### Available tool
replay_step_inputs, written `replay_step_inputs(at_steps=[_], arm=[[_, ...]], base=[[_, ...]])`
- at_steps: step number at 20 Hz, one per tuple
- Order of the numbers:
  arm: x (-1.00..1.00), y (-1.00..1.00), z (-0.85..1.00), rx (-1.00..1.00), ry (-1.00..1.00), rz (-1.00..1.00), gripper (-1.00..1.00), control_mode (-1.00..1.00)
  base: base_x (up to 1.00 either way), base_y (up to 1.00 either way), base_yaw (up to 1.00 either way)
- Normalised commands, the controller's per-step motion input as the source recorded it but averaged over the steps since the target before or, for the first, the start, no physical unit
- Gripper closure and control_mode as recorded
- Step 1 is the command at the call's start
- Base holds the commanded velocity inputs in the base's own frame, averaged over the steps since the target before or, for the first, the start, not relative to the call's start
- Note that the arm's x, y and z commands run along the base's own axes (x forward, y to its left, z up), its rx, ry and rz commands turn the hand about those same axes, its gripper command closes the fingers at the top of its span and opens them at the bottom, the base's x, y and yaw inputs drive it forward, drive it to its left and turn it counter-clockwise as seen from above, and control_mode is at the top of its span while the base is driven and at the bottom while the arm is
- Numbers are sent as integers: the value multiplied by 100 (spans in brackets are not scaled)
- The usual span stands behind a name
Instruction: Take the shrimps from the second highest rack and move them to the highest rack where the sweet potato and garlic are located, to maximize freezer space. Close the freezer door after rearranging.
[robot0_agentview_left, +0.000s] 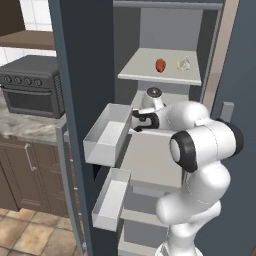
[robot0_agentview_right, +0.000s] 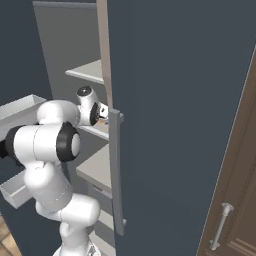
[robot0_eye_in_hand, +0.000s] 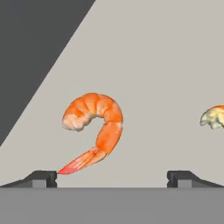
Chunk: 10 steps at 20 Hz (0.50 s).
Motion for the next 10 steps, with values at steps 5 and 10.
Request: replay_step_inputs(at_steps=[5, 10], arm=[[39, 0, -17, 0, 0, 0, -100, -100], [35, 0, -24, 0, 0, 0, -100, -100]], base=[[0, 0, 0], [0, 0, 0]])
